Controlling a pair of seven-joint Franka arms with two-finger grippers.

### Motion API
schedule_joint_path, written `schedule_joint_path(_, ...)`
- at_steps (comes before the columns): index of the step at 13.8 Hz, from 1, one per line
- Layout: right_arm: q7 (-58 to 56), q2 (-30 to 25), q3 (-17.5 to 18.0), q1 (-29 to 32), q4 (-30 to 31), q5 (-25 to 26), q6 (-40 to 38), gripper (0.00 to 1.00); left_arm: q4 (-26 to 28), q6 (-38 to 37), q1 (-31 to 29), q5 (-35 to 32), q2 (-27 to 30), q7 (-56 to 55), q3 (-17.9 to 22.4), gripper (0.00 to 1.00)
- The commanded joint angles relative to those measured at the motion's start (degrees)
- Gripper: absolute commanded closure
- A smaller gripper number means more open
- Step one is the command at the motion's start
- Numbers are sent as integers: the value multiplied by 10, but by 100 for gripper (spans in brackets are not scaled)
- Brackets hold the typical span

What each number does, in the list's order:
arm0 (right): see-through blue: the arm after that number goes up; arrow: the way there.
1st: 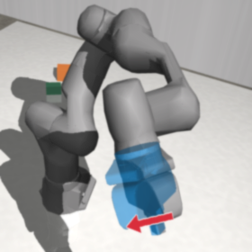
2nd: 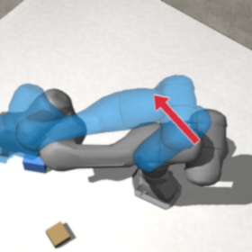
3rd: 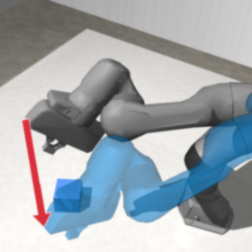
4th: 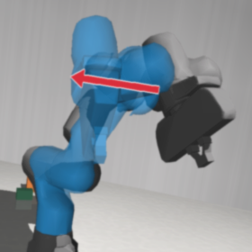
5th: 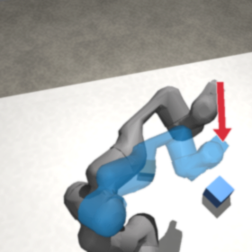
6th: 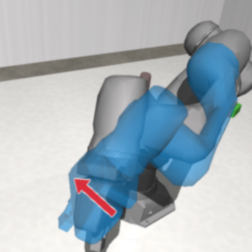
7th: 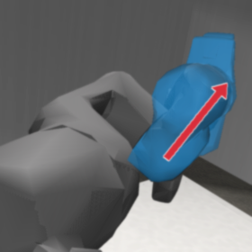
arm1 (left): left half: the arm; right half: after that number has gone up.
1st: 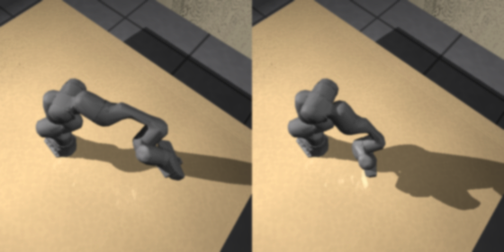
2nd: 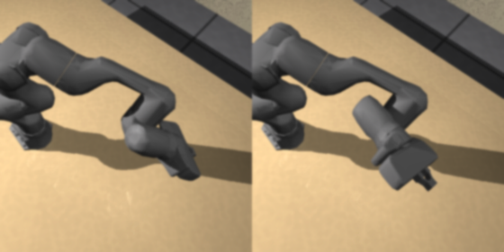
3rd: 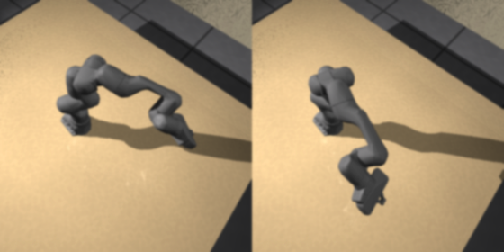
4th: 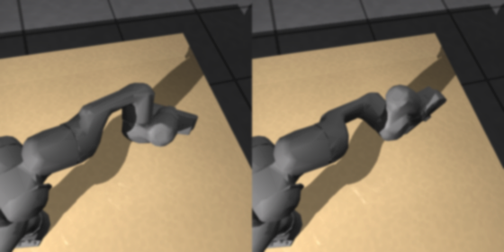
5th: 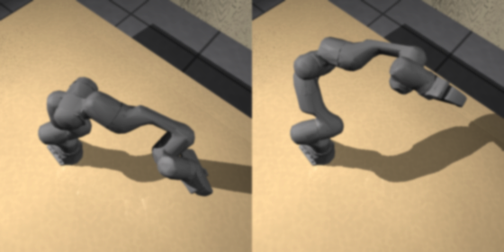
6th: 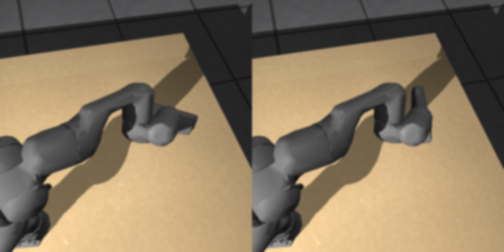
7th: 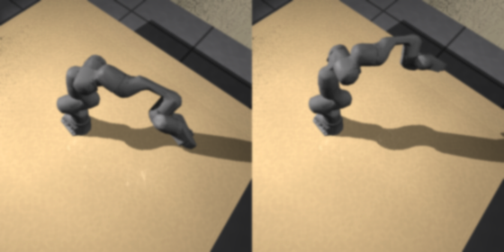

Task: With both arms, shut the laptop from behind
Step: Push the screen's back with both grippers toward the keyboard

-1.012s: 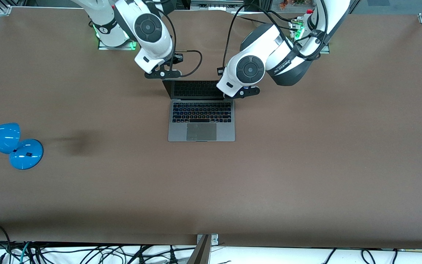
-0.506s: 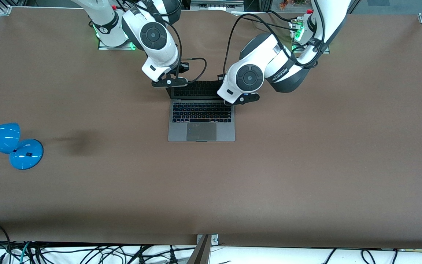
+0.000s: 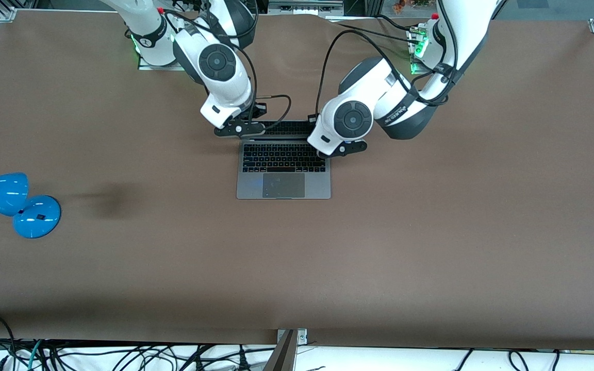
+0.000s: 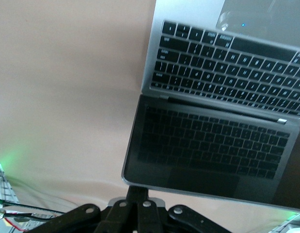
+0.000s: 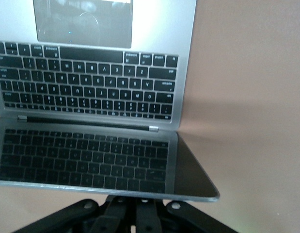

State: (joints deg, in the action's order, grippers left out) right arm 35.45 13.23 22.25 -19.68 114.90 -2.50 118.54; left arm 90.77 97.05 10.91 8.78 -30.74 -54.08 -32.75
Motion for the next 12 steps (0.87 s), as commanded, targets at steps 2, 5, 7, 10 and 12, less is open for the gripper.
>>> schedule_joint_path(2, -14, 36, 2, 20, -46, 27, -1, 100, -46, -5, 2, -23, -27, -5, 7, 100)
schedule_joint_path(5, -30, 68, -3, 32, -84, 28, -1, 100, -70, 0, 10, -28, -50, -5, 17, 100)
schedule_joint_path(7, -43, 89, -10, 37, -105, 28, -1, 100, -95, 7, 16, -59, -78, -8, 16, 100)
schedule_joint_path(10, -53, 120, -21, 38, -131, 29, -1, 100, -114, 20, 37, -83, -100, -9, 24, 100)
schedule_joint_path(12, -53, 139, -23, 39, -141, 45, 10, 100, -114, 42, 37, -83, -109, -10, 26, 100)
